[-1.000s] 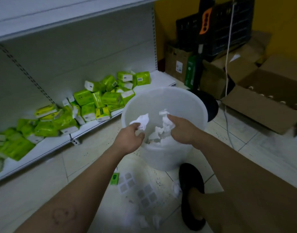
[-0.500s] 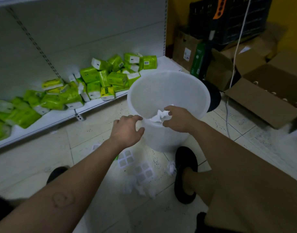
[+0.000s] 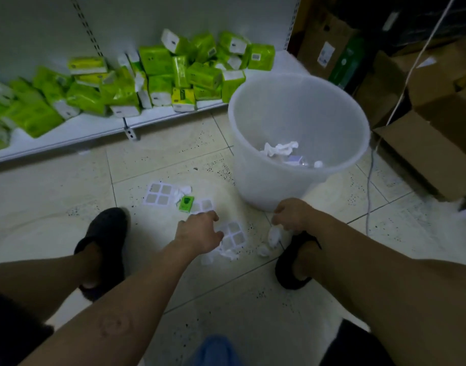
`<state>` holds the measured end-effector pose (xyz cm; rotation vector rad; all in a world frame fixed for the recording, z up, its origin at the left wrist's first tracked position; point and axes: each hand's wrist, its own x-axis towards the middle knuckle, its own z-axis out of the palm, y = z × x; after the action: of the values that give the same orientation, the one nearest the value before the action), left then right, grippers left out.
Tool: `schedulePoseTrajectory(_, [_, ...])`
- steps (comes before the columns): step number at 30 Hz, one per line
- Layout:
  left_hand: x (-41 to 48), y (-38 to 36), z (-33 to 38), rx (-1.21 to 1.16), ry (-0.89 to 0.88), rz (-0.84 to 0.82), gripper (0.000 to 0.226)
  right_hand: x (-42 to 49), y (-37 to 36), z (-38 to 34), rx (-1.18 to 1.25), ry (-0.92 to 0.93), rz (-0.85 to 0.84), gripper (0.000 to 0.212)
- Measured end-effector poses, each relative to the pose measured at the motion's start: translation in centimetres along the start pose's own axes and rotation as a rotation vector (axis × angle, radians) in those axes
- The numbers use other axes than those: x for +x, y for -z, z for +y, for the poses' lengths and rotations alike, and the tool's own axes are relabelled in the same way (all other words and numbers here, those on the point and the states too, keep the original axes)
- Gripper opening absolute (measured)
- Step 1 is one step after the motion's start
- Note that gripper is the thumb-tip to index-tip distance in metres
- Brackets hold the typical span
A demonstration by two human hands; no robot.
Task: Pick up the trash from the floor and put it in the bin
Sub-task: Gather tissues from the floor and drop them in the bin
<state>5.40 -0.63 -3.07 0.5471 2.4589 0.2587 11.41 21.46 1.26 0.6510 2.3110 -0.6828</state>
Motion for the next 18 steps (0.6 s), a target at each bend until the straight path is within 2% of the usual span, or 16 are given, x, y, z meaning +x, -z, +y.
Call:
schedulePoseTrajectory(6, [4.7, -5.6, -2.8, -0.025, 0.065, -0.134, 0.053, 7.6, -7.1, 2.4, -0.054, -0.114, -0.128, 0.051])
schedulePoseTrajectory(10, [7.9, -9.8, -4.2, -0.003, 0.061, -0.169, 0.052, 11.9, -11.4, 5.3, -0.038, -0.184, -0.124, 0.053])
schedulePoseTrajectory(14, [10.9, -13.4, -4.3, 0.145, -0.202, -0.122, 0.045, 15.7, -13.4, 6.7, -0.014, -0.223, -0.098, 0.060])
schedulePoseTrajectory(18, [12.6, -16.6, -3.1, 0.274, -0.419, -0.107, 0.046, 17.8, -15.4, 7.3, -0.137, -0.172, -0.193, 0.029])
